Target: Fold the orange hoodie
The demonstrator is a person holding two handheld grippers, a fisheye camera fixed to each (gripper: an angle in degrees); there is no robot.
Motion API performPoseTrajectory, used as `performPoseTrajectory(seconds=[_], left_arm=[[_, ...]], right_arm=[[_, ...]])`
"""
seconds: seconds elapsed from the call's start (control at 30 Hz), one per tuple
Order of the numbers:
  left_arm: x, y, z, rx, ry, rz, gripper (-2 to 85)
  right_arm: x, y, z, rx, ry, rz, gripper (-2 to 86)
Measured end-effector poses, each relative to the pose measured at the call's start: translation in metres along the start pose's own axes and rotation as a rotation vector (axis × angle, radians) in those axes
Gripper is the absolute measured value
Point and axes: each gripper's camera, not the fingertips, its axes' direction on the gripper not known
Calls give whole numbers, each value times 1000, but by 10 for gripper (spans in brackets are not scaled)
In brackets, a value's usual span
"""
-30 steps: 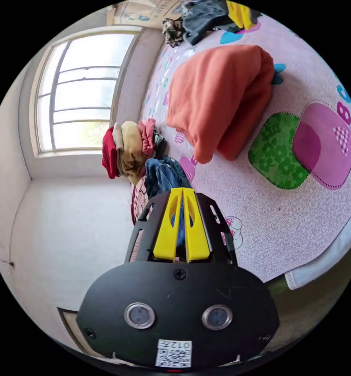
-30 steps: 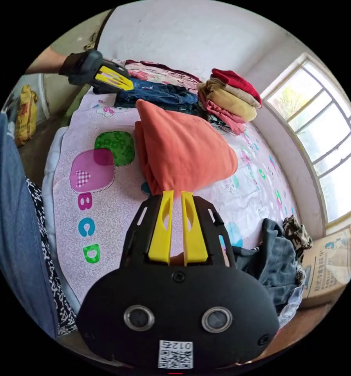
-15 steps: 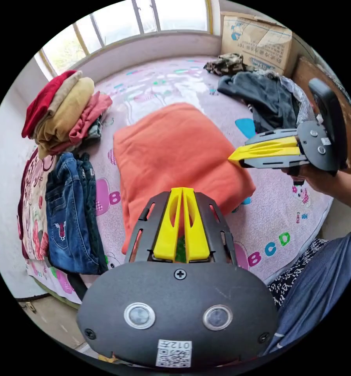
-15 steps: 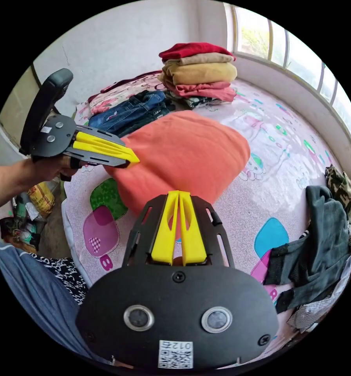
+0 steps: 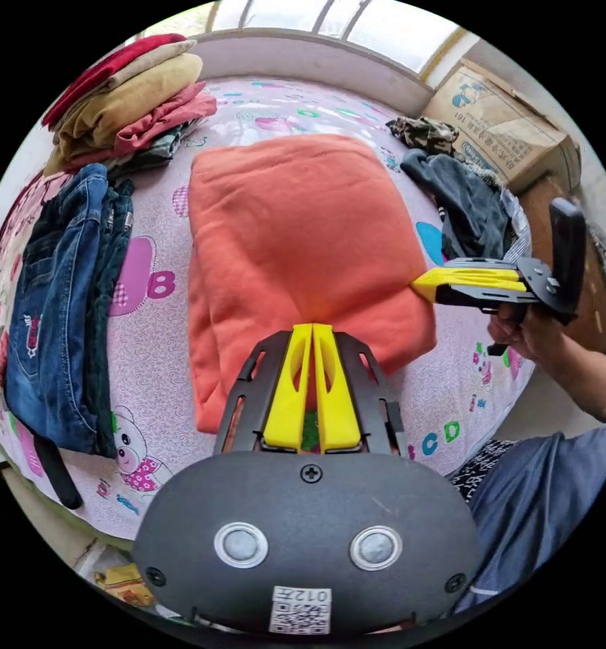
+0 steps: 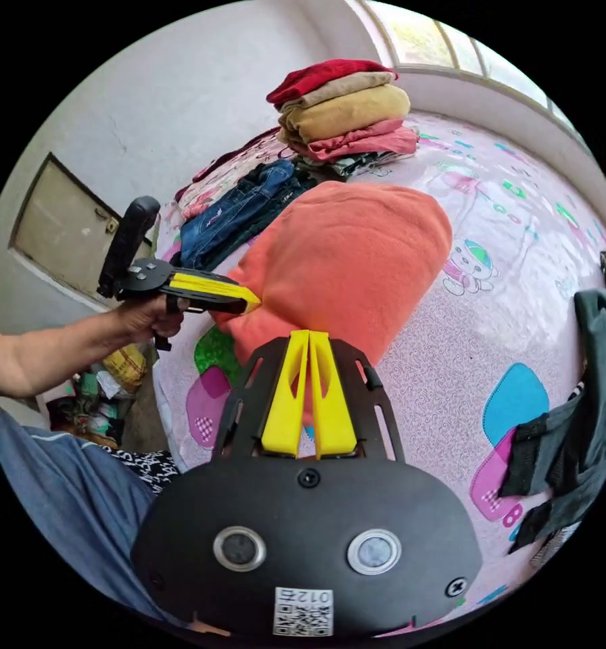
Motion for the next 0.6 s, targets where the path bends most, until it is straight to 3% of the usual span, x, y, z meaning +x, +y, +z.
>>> performPoseTrajectory(seconds=[0.1,0.3,0.37,0.53,0.6], left_arm=[[-37,12,-19,87,135,-75,3],[-81,46,-50,195,133,-177,4],[-101,65,-51,222,245,-276,6],[-138,112,-16,233,602,-543,19],[-145,125,-2,207,639,-616,31]], right_arm=[[53,31,-27,79,-99,159,22],[161,126,8,25,-406,568,131],[185,161,34,47,-519,687,149],[206,189,79,22,-582,761,176],[213,192,94,15,-599,776,178]])
